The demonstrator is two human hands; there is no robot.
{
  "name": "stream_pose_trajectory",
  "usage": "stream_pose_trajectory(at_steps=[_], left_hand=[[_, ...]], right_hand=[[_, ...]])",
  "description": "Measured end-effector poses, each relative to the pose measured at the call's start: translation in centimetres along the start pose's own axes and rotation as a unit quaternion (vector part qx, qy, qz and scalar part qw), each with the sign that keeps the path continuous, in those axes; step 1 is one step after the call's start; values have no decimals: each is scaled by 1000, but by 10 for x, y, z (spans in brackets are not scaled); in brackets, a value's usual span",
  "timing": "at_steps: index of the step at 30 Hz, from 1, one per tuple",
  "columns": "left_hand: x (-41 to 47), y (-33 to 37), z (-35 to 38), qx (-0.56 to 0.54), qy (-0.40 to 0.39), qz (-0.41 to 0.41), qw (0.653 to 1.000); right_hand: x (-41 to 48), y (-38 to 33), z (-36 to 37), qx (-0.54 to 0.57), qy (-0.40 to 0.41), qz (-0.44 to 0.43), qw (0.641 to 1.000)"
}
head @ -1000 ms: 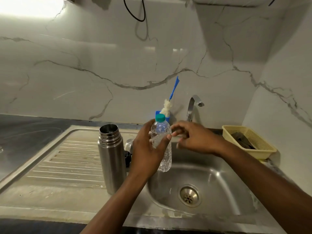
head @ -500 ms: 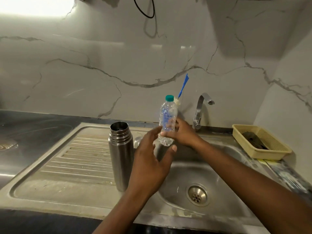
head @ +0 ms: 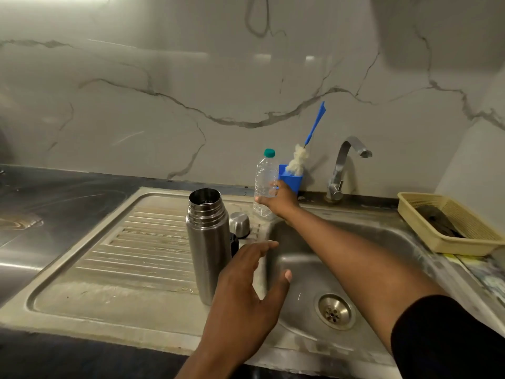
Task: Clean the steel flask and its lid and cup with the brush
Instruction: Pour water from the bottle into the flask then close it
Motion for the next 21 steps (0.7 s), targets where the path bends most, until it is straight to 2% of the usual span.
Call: stream_pose_trajectory(at_steps=[5, 11, 16, 18, 21], left_hand=[[0, 2, 0, -3, 1, 7, 1000], [-1, 4, -4, -19, 15, 1, 1000], [-9, 5, -25, -46, 36, -33, 998], [-13, 7, -39, -47, 44, -36, 997], [-20, 7, -58, -41, 57, -40, 997]], right_hand=[[6, 9, 3, 0, -2, 13, 1000], [2, 15, -5, 3, -44, 30, 999], [-15, 19, -21, -29, -8, 38, 999], [-29, 18, -25, -35, 12, 10, 999], [-56, 5, -23, -57, -31, -87, 994]])
Point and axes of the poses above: each hand's wrist, its own x-axis towards the middle knuckle, its own z-axis out of the palm, y = z × x, the point moved 2 cm from there along x, towards the middle knuckle, and after that the axes turned 6 degrees about -x, right-handed, at the moved point
